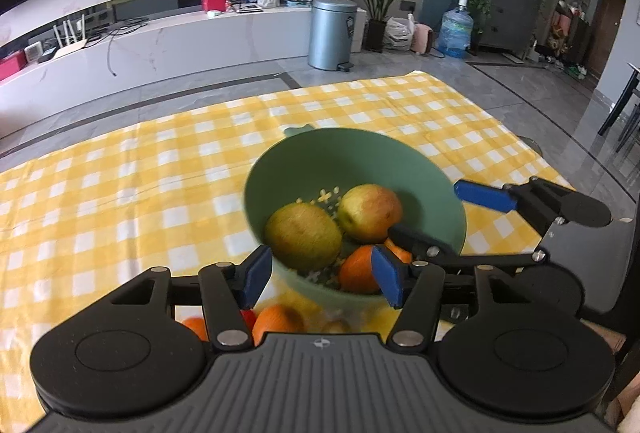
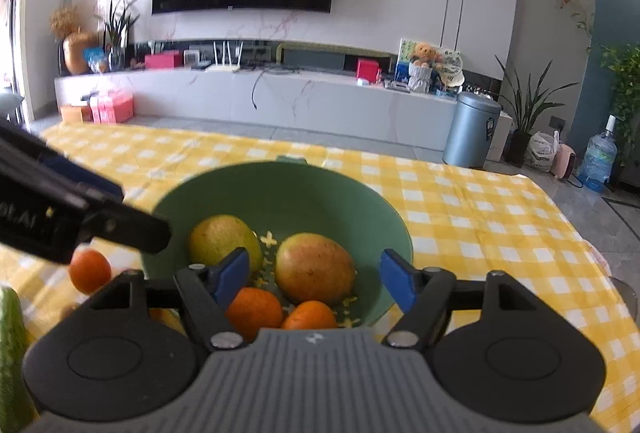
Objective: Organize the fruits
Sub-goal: 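Release the oranges into the bowl and move both grippers back to the remaining fruit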
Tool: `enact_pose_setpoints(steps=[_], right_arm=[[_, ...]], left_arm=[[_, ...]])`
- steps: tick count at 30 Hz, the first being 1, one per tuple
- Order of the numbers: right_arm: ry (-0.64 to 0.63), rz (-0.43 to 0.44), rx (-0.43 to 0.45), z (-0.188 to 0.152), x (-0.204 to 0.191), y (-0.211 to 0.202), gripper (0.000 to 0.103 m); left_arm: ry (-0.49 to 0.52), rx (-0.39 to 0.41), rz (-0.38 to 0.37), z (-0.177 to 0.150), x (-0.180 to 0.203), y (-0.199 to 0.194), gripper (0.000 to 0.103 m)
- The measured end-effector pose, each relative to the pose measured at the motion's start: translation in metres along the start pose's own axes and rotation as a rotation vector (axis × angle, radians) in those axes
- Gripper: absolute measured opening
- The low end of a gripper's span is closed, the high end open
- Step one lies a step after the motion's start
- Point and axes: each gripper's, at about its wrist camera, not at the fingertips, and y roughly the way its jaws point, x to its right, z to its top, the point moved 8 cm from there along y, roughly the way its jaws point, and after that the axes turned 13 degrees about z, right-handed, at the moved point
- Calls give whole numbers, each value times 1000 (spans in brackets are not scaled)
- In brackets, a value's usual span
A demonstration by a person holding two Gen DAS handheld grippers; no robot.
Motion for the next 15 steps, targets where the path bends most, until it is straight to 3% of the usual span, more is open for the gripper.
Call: enact_pose_setpoints(steps=[11, 15], right_arm=[[68, 93, 54, -6, -46, -14, 76], [17, 98, 65, -12, -72, -15, 76]], left_arm=[[-41, 33, 55, -24, -35, -32, 68], [-59, 46, 75, -33, -48, -37, 68]])
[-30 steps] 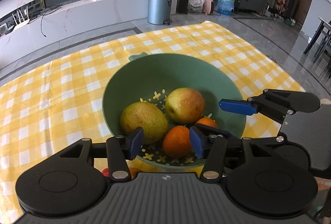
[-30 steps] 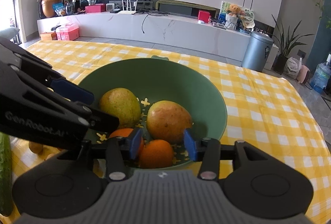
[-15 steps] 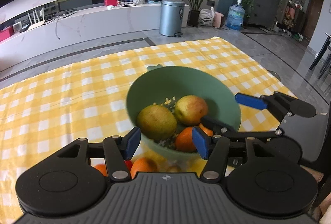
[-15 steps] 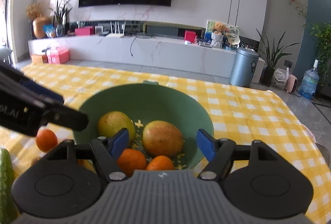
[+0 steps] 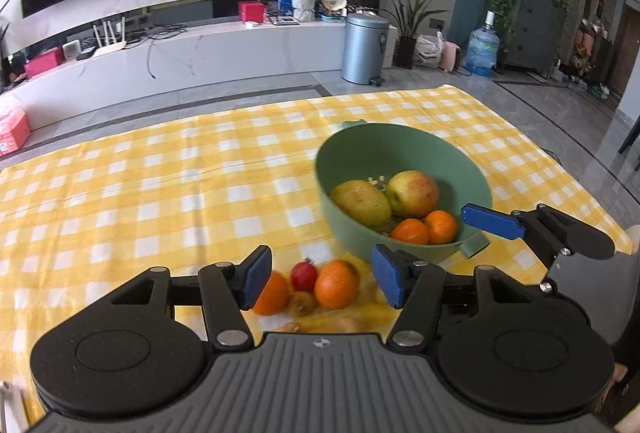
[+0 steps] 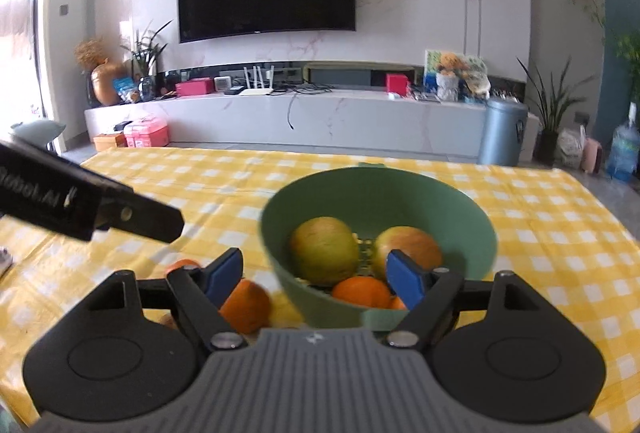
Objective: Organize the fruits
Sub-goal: 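Release the oranges into the bowl and move both grippers back to the remaining fruit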
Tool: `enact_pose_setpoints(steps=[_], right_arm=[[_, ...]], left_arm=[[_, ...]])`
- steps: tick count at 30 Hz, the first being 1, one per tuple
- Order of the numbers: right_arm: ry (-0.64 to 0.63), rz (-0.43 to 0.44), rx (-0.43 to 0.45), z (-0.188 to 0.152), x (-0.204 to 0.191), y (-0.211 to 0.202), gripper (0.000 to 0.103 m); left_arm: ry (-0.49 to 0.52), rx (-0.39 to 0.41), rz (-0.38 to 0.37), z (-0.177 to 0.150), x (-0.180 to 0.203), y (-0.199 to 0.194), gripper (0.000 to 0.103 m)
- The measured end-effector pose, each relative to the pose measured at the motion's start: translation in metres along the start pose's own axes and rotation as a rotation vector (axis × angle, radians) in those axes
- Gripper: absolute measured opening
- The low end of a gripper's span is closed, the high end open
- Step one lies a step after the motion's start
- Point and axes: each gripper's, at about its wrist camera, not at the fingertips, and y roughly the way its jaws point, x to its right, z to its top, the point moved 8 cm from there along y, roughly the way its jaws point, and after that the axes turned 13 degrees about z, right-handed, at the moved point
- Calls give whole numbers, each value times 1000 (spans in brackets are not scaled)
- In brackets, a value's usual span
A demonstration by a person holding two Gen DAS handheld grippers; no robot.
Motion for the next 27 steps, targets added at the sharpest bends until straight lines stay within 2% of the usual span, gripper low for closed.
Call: enact_pose_setpoints(steps=[6, 8, 10, 12, 16, 19, 24, 27], right_arm=[[-110, 12, 26, -4, -30, -3, 76], [-137, 14, 23, -5, -34, -2, 72], [-149, 26, 18, -6, -37, -2, 62], [-156, 44, 11, -7, -41, -1, 58], [-172, 86, -25, -10, -52, 3, 39], [-181, 117, -70, -14, -57, 8, 36], [-187, 101, -160, -26, -57, 26, 35], [-141, 97, -183, -29, -50, 35, 35]], left_arm=[[-28, 5, 3, -16, -16, 1, 68], [-29, 8, 1, -22, -19, 3, 68], [-35, 3, -5, -26, -21, 7, 68], [-43, 0, -12, -29, -24, 10, 68], [-45, -3, -19, -37, -29, 14, 68], [-55, -18, -28, -44, -32, 19, 68], [-65, -46, -19, -52, -35, 33, 66], [-69, -52, 0, -54, -36, 41, 66]])
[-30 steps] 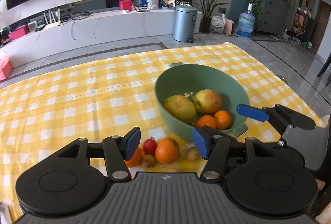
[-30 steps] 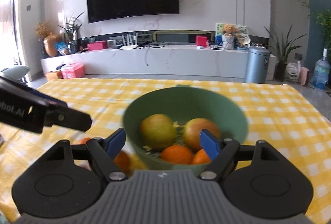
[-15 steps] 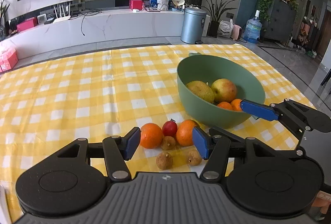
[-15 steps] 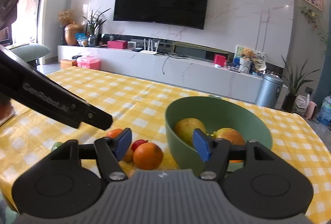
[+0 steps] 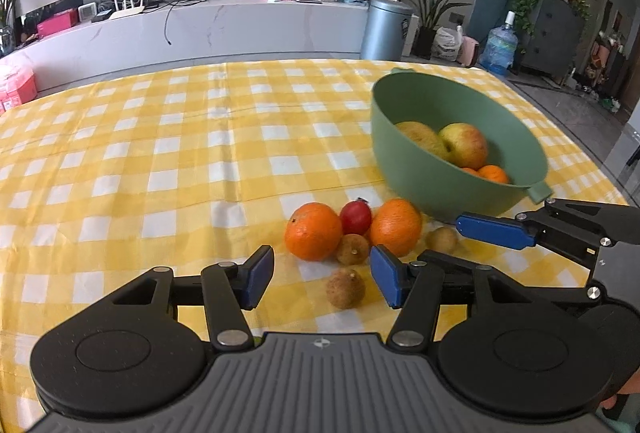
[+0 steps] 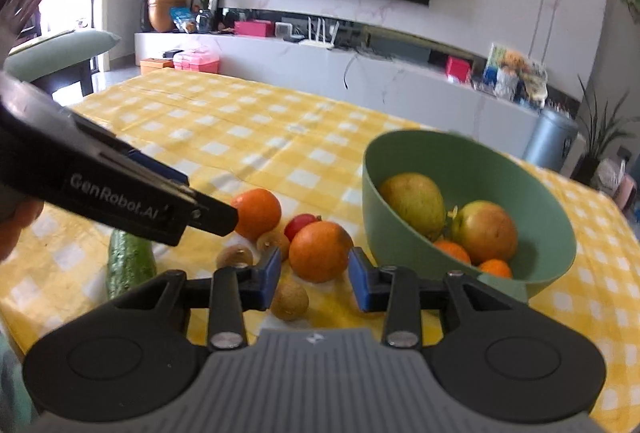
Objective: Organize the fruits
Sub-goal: 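Release the oranges into the bowl and move both grippers back to the remaining fruit, then grasp a loose orange with the left gripper while the right gripper grasps another orange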
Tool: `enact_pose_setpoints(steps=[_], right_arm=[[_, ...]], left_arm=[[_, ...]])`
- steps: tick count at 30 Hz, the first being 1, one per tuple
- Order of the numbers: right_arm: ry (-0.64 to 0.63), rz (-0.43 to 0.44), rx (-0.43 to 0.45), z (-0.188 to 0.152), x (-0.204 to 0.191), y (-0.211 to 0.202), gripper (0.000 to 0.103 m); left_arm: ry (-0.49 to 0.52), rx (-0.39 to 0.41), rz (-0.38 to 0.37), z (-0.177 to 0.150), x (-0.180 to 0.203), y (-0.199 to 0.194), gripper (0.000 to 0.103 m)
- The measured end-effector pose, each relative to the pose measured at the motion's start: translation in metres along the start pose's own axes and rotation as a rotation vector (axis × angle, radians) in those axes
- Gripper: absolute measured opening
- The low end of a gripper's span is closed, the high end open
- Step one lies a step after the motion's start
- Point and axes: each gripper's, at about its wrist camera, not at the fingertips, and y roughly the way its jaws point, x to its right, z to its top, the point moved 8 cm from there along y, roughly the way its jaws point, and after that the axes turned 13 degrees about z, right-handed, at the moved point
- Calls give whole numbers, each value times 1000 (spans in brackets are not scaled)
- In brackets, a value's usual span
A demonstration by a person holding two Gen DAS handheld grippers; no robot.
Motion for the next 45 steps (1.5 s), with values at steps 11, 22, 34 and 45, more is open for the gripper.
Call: enact_pose_setpoints(steps=[11, 22, 34, 45], right_arm=[[178, 21, 11, -10, 15, 27, 44], [275, 7, 57, -9, 26, 37, 51], [274, 29, 36, -11, 28, 45, 46], [246, 24, 29, -10, 26, 45, 42]], left_arm=[[-114, -11, -14, 6, -5, 24, 66], [-213, -45, -28, 6, -11, 42, 66], [-238, -63, -60, 5, -8, 47, 49], [-200, -31, -24, 7, -6, 42, 47]])
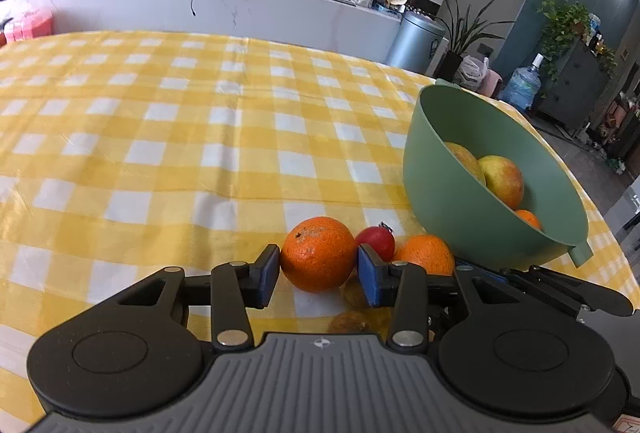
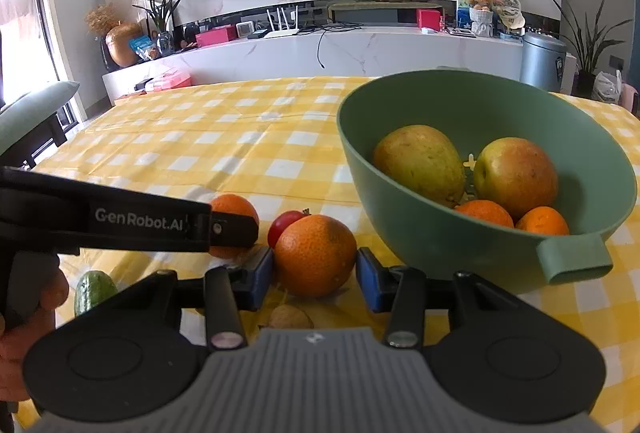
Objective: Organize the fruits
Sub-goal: 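Grasp a loose orange with the left gripper while the right gripper grasps another orange, then carry both oranges over the green bowl and lower them inside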
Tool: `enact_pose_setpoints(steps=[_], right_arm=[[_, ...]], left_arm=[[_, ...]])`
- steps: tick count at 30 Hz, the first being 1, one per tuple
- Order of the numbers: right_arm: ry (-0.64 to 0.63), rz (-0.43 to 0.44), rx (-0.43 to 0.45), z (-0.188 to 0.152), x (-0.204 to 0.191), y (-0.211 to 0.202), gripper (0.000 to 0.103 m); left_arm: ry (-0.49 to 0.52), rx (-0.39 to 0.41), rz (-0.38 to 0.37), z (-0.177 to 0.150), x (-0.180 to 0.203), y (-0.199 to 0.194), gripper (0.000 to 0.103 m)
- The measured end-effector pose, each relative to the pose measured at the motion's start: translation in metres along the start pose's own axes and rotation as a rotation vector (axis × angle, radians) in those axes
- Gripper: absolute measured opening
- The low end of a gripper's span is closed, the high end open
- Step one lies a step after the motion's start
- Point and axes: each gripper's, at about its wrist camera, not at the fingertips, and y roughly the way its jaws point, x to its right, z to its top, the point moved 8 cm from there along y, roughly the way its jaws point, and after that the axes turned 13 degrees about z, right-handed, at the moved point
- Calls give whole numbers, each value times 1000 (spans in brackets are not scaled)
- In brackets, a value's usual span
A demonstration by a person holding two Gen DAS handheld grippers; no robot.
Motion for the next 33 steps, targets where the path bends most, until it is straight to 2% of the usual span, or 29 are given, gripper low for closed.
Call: enact_pose_setpoints(steps=[8, 17, 24, 33], right_arm=[[-49, -4, 27, 3, -9, -11, 42], [-125, 14, 99, 14, -25, -41, 42], [-152, -2, 182, 28, -24, -74, 42], [-179, -87, 236, 50, 1, -104, 41]], left_arm=[[-53, 32, -14, 4, -6, -16, 47], [-93, 99, -53, 12, -2, -46, 47], [-85, 158, -83, 24, 12, -69, 47], [-6, 202, -110, 45, 50, -79, 47]])
